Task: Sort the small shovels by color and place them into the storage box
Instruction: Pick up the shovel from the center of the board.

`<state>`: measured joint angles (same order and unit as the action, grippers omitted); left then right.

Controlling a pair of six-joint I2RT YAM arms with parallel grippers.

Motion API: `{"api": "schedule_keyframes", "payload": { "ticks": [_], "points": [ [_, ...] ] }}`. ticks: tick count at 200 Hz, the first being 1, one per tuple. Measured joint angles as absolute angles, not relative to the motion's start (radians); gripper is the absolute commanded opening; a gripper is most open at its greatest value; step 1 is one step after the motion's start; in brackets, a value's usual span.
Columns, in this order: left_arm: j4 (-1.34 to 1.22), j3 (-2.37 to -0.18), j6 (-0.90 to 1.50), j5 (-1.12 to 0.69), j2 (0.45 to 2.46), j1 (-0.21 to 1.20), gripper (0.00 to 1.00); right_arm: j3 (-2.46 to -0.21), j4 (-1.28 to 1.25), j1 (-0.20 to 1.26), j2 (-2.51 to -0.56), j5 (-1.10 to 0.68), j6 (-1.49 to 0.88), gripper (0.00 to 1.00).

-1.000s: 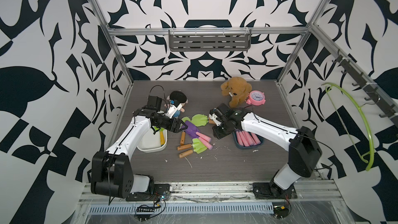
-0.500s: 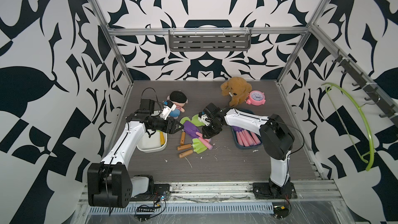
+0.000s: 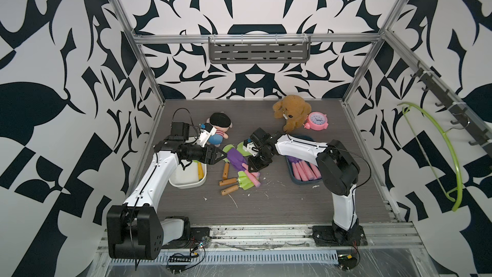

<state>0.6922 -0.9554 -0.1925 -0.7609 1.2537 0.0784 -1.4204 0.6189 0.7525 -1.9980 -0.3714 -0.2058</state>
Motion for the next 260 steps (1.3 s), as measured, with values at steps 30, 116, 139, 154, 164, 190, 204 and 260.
{"api": "schedule_keyframes", "payload": {
  "ticks": [30,116,139,154,164,190,204,260],
  "points": [
    [0.692,-0.955,-0.189,-0.766,1.254,0.078,0.75,-1.420,0.615,0.752,-1.998,-0.375,-0.203,0.24],
    [0.686,-0.955,-0.183,-0.768,1.254,0.078,0.75,-1.402,0.607,0.752,-1.973,-0.364,-0.208,0.00],
    [0.678,-0.955,-0.183,-0.770,1.254,0.078,0.75,-1.361,0.595,0.753,-1.907,-0.354,-0.228,0.00],
    [0.673,-0.955,-0.180,-0.776,1.254,0.077,0.75,-1.335,0.582,0.754,-1.855,-0.349,-0.244,0.00],
    [0.670,-0.955,-0.176,-0.783,1.254,0.077,0.75,-1.325,0.573,0.754,-1.828,-0.345,-0.255,0.00],
    [0.646,-0.953,-0.141,-0.810,1.256,0.077,0.75,-1.291,0.528,0.760,-1.765,-0.327,-0.287,0.00],
    [0.605,-0.933,-0.092,-0.834,1.259,0.077,0.75,-1.256,0.493,0.771,-1.728,-0.308,-0.315,0.00],
    [0.421,-0.882,0.191,-0.887,1.368,0.076,0.69,-1.183,0.371,0.894,-1.641,-0.194,-0.403,0.00]
  ]
}}
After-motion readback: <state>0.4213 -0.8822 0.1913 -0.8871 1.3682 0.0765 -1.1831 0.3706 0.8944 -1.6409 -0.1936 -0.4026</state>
